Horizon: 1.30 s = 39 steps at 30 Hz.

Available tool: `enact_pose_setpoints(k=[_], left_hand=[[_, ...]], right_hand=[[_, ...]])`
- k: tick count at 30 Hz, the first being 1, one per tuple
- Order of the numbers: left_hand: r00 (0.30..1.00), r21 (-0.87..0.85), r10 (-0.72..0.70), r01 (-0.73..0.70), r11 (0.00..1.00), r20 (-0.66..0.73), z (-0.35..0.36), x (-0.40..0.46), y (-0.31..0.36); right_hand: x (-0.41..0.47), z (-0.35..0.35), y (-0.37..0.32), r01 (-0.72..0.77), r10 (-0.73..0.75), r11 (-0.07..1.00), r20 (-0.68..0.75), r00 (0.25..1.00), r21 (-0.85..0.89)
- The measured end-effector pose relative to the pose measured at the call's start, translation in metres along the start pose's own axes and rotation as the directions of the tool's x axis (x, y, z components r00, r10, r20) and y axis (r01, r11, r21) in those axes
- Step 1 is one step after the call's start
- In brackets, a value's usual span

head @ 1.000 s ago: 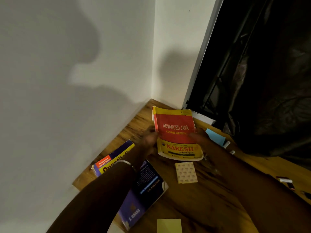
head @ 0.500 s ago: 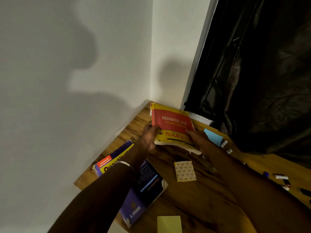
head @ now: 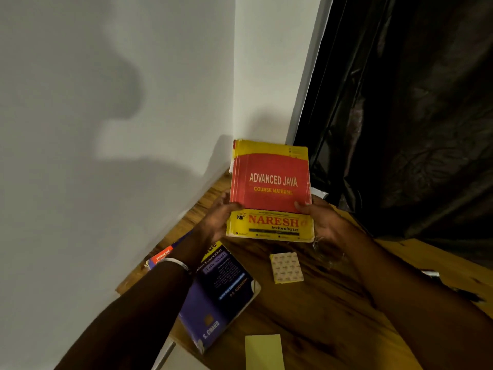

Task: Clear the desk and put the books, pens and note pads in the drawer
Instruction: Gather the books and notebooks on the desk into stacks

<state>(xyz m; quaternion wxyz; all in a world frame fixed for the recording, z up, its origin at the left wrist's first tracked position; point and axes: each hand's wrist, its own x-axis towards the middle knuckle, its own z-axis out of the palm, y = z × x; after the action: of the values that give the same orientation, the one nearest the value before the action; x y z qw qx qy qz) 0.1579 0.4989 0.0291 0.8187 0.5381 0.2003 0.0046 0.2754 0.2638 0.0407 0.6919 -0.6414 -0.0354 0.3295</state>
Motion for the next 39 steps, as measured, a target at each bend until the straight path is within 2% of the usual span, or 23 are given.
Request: enact_pose_setpoints(k=[4,6,8,10,13,16,18,22,25,30,33,36,39], left_hand=[[0.981,0.245,0.148,-0.114,0.963,-0.127,0.0,0.003,0.004],[0.956,0.36,0.272,-0.217,0.907,-0.11,0.007,-0.003,0.006],[0.933,0.458,0.354,-0.286,0.842,-0.069,0.01,-0.01,0.004],[0.926,0.512,0.371,-0.289,0.809,-0.065,0.005,-0.015,-0.002],[0.941,0.543,0.328,-0.233,0.807,-0.084,-0.004,-0.01,-0.01],[0.962,0.616,0.246,-0.124,0.778,-0.117,-0.007,-0.003,-0.012],[0.969,0.625,0.228,-0.117,0.772,-0.1,-0.004,-0.006,-0.01],[0.967,0.568,0.234,-0.136,0.812,-0.103,-0.003,-0.011,-0.008],[0.961,0.422,0.274,-0.238,0.875,-0.025,-0.004,-0.013,-0.003],[0.917,0.429,0.383,-0.392,0.814,0.111,0.021,-0.023,0.024],[0.929,0.458,0.345,-0.367,0.809,0.136,0.041,-0.027,0.028],[0.954,0.468,0.28,-0.296,0.833,0.106,0.06,-0.037,0.019],[0.977,0.476,0.204,-0.211,0.854,0.067,0.08,-0.049,-0.002]], right_hand=[[-0.004,0.004,0.001,0.239,-0.267,0.933,-0.071,0.961,-0.268],[0.001,0.006,0.008,0.332,-0.397,0.857,-0.095,0.913,-0.394],[0.002,0.009,0.014,0.337,-0.455,0.806,-0.146,0.879,-0.486],[0.001,0.011,0.022,0.325,-0.489,0.76,-0.166,0.856,-0.562],[-0.003,0.01,0.037,0.232,-0.439,0.742,-0.194,0.878,-0.629],[-0.001,0.005,0.048,0.101,-0.317,0.746,-0.218,0.923,-0.658],[-0.007,0.006,0.049,0.051,-0.267,0.752,-0.233,0.935,-0.657],[-0.016,0.011,0.045,0.179,-0.391,0.759,-0.218,0.894,-0.626],[-0.018,0.009,0.039,0.262,-0.457,0.77,-0.215,0.863,-0.582],[-0.038,0.01,0.01,0.341,-0.5,0.786,-0.207,0.841,-0.516],[-0.053,0.001,0.002,0.312,-0.448,0.827,-0.215,0.868,-0.468],[-0.069,-0.016,0.006,0.264,-0.398,0.812,-0.163,0.903,-0.521],[-0.091,-0.034,0.019,0.183,-0.362,0.797,-0.212,0.907,-0.576]])
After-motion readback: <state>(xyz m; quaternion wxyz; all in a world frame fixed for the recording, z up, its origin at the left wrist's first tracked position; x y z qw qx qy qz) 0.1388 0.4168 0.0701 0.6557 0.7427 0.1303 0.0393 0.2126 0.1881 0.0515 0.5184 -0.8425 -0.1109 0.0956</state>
